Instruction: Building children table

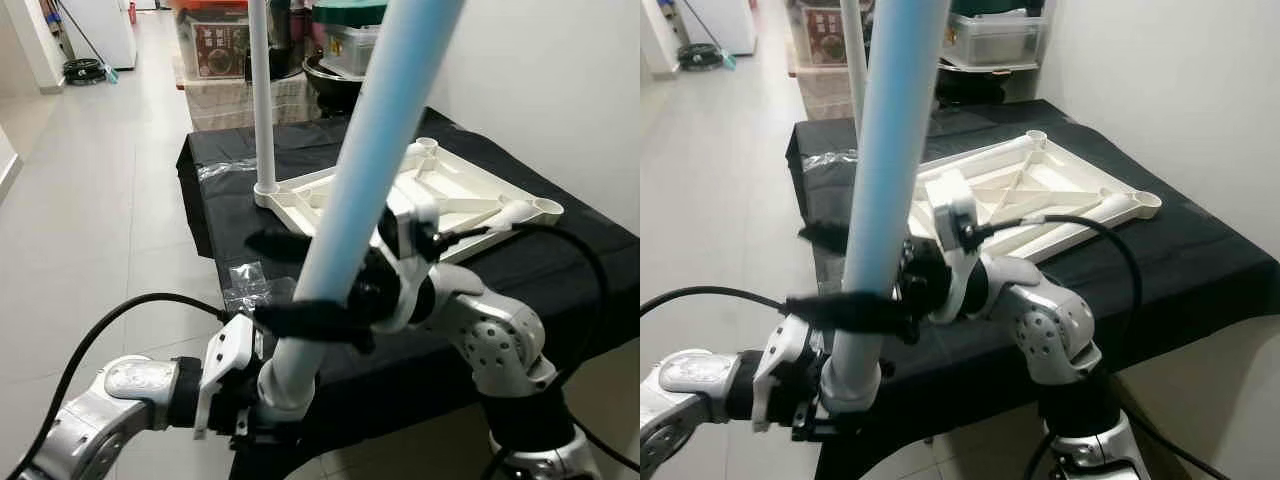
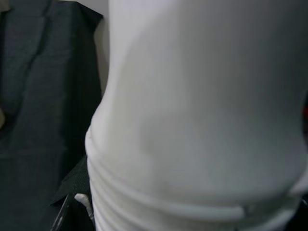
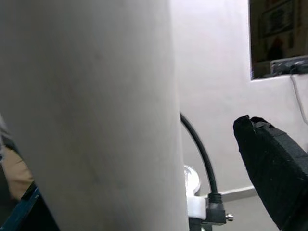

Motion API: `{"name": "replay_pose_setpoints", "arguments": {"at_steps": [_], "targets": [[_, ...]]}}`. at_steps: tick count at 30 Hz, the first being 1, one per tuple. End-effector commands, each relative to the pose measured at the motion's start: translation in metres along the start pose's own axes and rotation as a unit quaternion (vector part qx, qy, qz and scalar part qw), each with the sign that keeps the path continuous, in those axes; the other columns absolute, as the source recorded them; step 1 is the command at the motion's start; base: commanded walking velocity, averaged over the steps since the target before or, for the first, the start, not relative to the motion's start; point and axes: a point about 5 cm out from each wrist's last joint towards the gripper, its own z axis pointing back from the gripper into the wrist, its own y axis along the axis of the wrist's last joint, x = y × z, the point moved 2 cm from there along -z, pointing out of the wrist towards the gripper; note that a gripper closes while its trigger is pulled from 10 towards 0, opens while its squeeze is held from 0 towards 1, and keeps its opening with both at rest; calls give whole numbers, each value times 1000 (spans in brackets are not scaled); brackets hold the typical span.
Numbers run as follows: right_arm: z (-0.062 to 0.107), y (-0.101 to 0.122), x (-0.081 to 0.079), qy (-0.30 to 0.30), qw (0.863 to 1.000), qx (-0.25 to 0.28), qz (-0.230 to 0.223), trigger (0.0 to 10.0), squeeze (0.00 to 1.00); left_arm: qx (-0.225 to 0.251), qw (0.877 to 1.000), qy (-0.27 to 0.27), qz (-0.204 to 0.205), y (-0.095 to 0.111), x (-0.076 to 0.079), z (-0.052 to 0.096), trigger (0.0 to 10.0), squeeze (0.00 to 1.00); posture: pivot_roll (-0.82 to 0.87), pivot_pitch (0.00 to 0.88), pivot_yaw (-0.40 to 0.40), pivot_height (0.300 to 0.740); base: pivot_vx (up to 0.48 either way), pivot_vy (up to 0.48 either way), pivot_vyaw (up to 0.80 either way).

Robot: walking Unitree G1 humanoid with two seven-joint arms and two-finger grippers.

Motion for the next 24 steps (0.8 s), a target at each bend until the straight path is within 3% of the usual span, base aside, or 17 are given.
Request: {"name": "replay_pose_setpoints", "arguments": {"at_steps": [1, 2, 3, 5, 6, 7, 15, 24], "targets": [[-5, -1, -8, 33, 999, -8, -6, 5961, 0, -17, 1000, -22, 3, -2, 5, 0, 10000, 0, 60, 0, -63, 740, 0, 0, 0], [-4, -2, -10, 38, 999, -10, -8, 5961, 0, -22, 999, -26, 4, -2, 6, 1, 10000, 0, 60, 0, -63, 740, 0, 0, 0], [-3, -2, -11, 42, 999, -10, -10, 2314, 0, -27, 999, -31, 5, -3, 6, 2, 10000, 0, 56, 0, -63, 740, 0, 0, 0], [-2, -2, -12, 46, 999, -9, -11, 2314, 0, -30, 999, -34, 7, -4, 7, 2, 10000, 0, 56, 0, -63, 740, 0, 0, 0], [-1, -1, -13, 49, 999, -7, -12, 588, 0, -34, 999, -39, 10, -4, 8, 3, 10000, 0, 56, 0, -63, 740, 0, 0, 0], [0, 0, -13, 55, 998, -3, -12, 0, 0, -37, 998, -44, 14, -5, 9, 3, 10000, 0, 52, 0, -57, 740, 0, 0, 0], [1, 1, -16, 61, 998, 10, -21, 0, 0, -47, 997, -51, 15, -6, 7, 5, 10000, 0, 47, 0, -51, 740, 0, 0, 0], [4, 2, -16, 45, 996, 47, -67, 0, 0, -51, 998, 17, -34, -7, -20, 16, 10000, 0, 39, 0, -48, 740, 0, 0, 0]]}}
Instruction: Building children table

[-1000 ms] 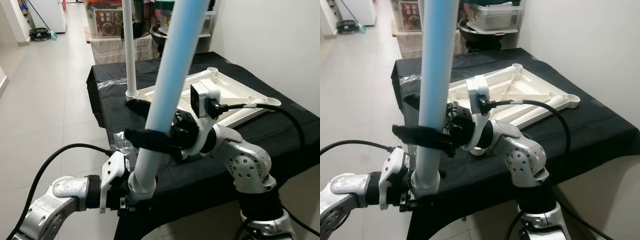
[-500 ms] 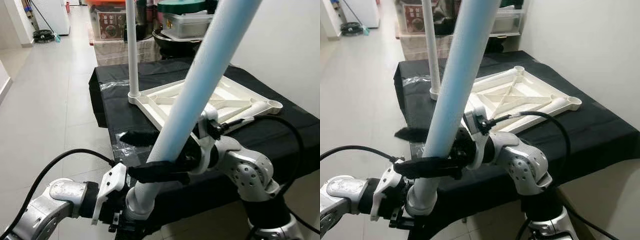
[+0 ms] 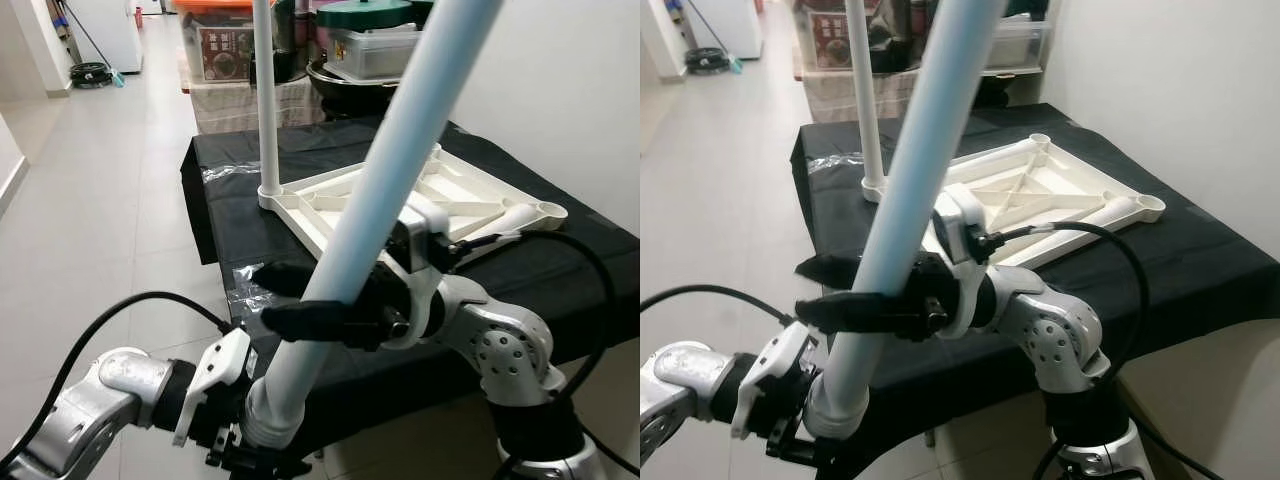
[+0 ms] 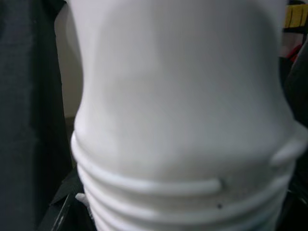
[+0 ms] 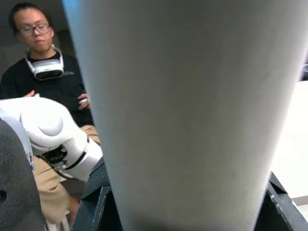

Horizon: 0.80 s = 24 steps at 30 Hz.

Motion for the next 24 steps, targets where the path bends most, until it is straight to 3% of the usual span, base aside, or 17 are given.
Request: {"name": "replay_pose_setpoints", "arguments": {"at_steps": [1, 2, 3, 4, 8, 10, 14, 17, 18, 19, 21, 22, 23, 24], "targets": [[-1, -2, -8, 29, 999, 19, -34, 0, 0, -13, 998, 58, -21, -1, -16, 9, 10000, 0, 39, 0, -48, 740, 0, 0, 0], [-2, -3, -8, 27, 999, 21, -36, 0, 0, -5, 997, 73, -28, 1, -20, 9, 10000, 216, 39, 0, -48, 740, 0, 0, 0], [-2, -3, -8, 27, 999, 21, -36, 0, 0, -5, 997, 73, -28, 1, -20, 9, 10000, 216, 39, 0, -48, 740, 0, 0, 0], [-2, -4, -8, 24, 999, 23, -37, 0, 0, 3, 995, 94, -34, 2, -25, 10, 10000, 1000, 39, 0, -48, 740, 0, 0, 0], [4, -2, 11, -51, 998, 30, -12, 0, 0, 15, 985, 164, -53, 7, -39, 22, 10000, 1000, 37, 0, -47, 740, 0, 0, 0], [7, 0, 16, -67, 997, 27, -4, 0, 0, 17, 983, 173, -55, 9, -39, 26, 10000, 1000, 37, 0, -47, 740, 0, 0, 0], [35, 4, 34, -141, 989, -15, 35, 0, 0, 11, 978, 198, -66, 19, -30, 42, 10000, 1000, 48, 0, -60, 740, 0, 0, 0], [42, 6, 37, -158, 986, -24, 44, 0, 0, 17, 977, 203, -69, 24, -26, 46, 10000, 1000, 52, 0, -65, 740, 0, 0, 0], [51, 7, 41, -182, 981, -37, 56, 0, 0, 23, 973, 217, -73, 28, -23, 51, 10000, 859, 57, 0, -69, 740, 0, 0, 0], [64, 10, 50, -223, 970, -58, 73, 0, 0, 31, 964, 252, -82, 31, -22, 58, 10000, 0, 63, 0, -75, 740, 0, 0, 0], [82, 14, 62, -285, 949, -88, 103, 0, 0, 46, 944, 313, -91, 34, -23, 69, 10000, 0, 72, 0, -84, 740, 0, 0, 0], [82, 14, 62, -285, 949, -88, 103, 0, 0, 46, 944, 313, -91, 34, -23, 69, 10000, 0, 72, 0, -84, 740, 0, 0, 0], [99, 22, 82, -382, 909, -99, 137, 0, 0, 58, 915, 390, -83, 27, -30, 78, 10000, 0, 72, 0, -84, 740, 0, 0, 0], [99, 22, 82, -382, 909, -99, 137, 0, 0, 58, 915, 390, -83, 27, -30, 78, 10000, 0, 72, 0, -84, 740, 0, 0, 0]]}}
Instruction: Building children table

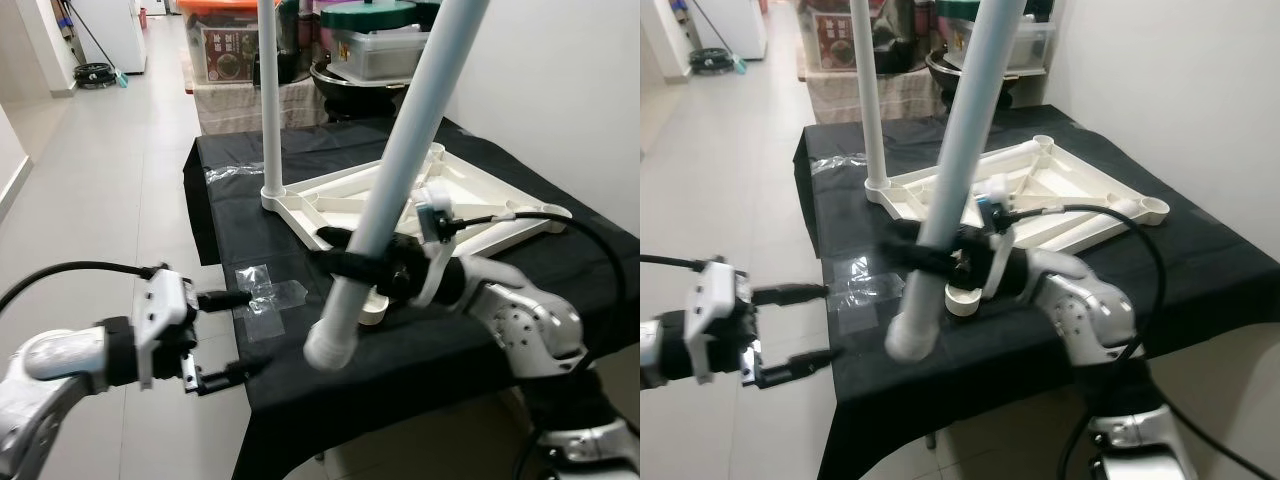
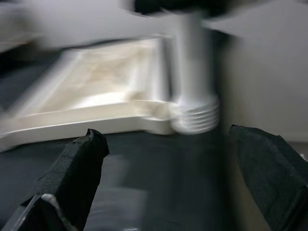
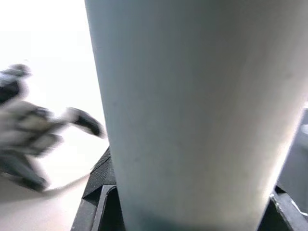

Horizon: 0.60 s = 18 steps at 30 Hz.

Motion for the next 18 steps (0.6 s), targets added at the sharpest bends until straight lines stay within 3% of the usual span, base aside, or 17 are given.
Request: {"name": "replay_pose_setpoints", "arguments": {"at_steps": [1, 3, 7, 9, 14, 18], "targets": [[-2, 5, 22, -95, 995, 3, 36, 0, 0, -11, 997, 75, -6, -9, -10, 3, 10000, 0, 71, 0, -86, 740, 0, 0, 0], [-1, 7, 35, -150, 987, 3, 63, 0, 0, -17, 989, 144, 0, -18, -17, 4, 10000, 0, 70, 0, -85, 740, 0, 0, 0], [0, 7, 37, -160, 984, 1, 75, 0, 0, -18, 985, 171, 5, -21, -19, 5, 10000, 0, 72, 0, -86, 740, 0, 0, 0], [-1, 5, 34, -165, 983, 5, 75, 0, 0, -16, 973, 226, 35, -30, -18, 5, 10000, 0, 73, 0, -87, 740, 0, 0, 0], [-3, -9, 30, -178, 980, -12, 94, 0, 0, -11, 970, 235, 63, -36, -5, -1, 10000, 0, 77, 0, -86, 740, 0, 0, 0], [-6, -19, 33, -211, 970, -14, 120, 0, 0, 2, 962, 264, 70, -35, -8, -5, 10000, 0, 76, 0, -73, 740, 0, 0, 0]]}}
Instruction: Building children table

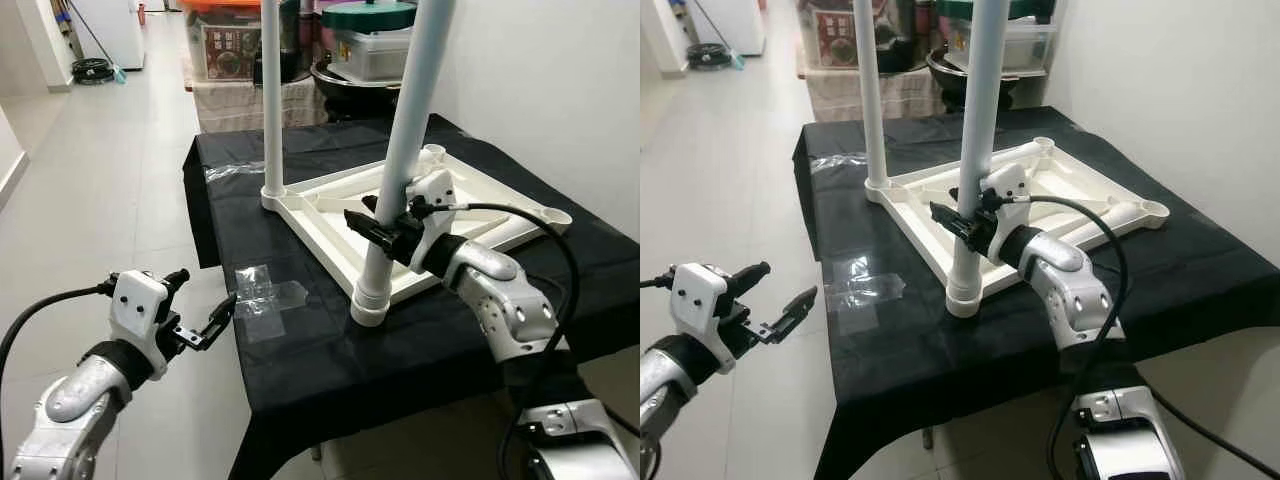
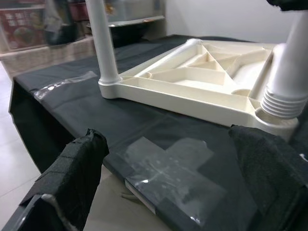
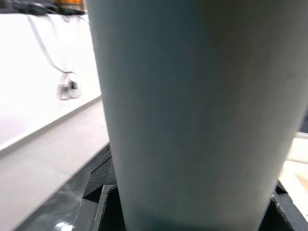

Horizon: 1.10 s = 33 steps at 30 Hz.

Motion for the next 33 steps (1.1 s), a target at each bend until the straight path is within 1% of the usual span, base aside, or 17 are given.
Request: {"name": "replay_pose_setpoints", "arguments": {"at_steps": [1, 2, 3, 4, 6, 7, 10, 11, 22, 23, 24, 27, 30, 32, 33], "targets": [[-1, -7, -2, -20, 999, 1, 25, 0, 0, 6, 1000, 19, 1, 3, 0, -4, 10000, 0, 76, 0, -73, 740, 0, 0, 0], [-2, -9, -3, -29, 999, 5, 41, 0, 0, 9, 1000, 23, 7, 4, 1, -5, 10000, 0, 79, 0, -72, 740, 0, 0, 0], [-2, -9, -3, -29, 999, 5, 41, 0, 0, 9, 1000, 23, 7, 4, 1, -5, 10000, 0, 79, 0, -72, 740, 0, 0, 0], [-2, -10, -4, -35, 998, 9, 52, 0, 0, 11, 1000, 26, 12, 5, 3, -7, 10000, 0, 79, 0, -72, 740, 0, 0, 0], [-3, -15, -3, -53, 996, 2, 77, 0, 0, 13, 1000, 22, 15, 4, 9, -7, 10000, 0, 87, 0, -74, 740, 0, 0, 0], [-3, -15, -3, -53, 996, 2, 77, 0, 0, 13, 1000, 22, 15, 4, 9, -7, 10000, 0, 87, 0, -74, 740, 0, 0, 0], [-4, -19, -6, -51, 996, -1, 69, 0, 0, 12, 1000, 18, 18, 3, 13, -8, 10000, 0, 89, 0, -76, 740, 0, 0, 0], [-5, -20, -10, -43, 997, -3, 66, 0, 0, 12, 1000, 17, 17, 2, 14, -8, 10000, 0, 90, 0, -76, 740, 0, 0, 0], [-3, -29, -26, -19, 999, -1, 49, 0, 0, 8, 1000, 23, 17, 0, 12, -11, 10000, 0, 80, 0, -68, 740, 0, 0, 0], [-1, -32, -31, -12, 999, -2, 39, 0, 0, 7, 1000, 23, 17, -1, 12, -11, 10000, 0, 81, 0, -69, 740, 0, 0, 0], [-1, -32, -31, -12, 999, -2, 39, 0, 0, 7, 1000, 23, 17, -1, 12, -11, 10000, 0, 81, 0, -69, 740, 0, 0, 0], [2, -38, -43, 16, 1000, -4, 14, 0, 0, 8, 999, 26, 18, 0, 11, -11, 10000, 0, 81, 0, -69, 740, 0, 0, 0], [3, -39, -45, 26, 1000, -6, 6, 0, 0, 8, 999, 27, 20, -1, 10, -11, 10000, 0, 82, 0, -72, 740, 0, 0, 0], [4, -39, -44, 47, 999, -10, -20, 0, 0, 7, 999, 31, 25, -2, 9, -11, 10000, 0, 82, 0, -73, 740, 0, 0, 0], [4, -39, -44, 47, 999, -10, -20, 0, 0, 7, 999, 31, 25, -2, 9, -11, 10000, 0, 82, 0, -73, 740, 0, 0, 0]]}}
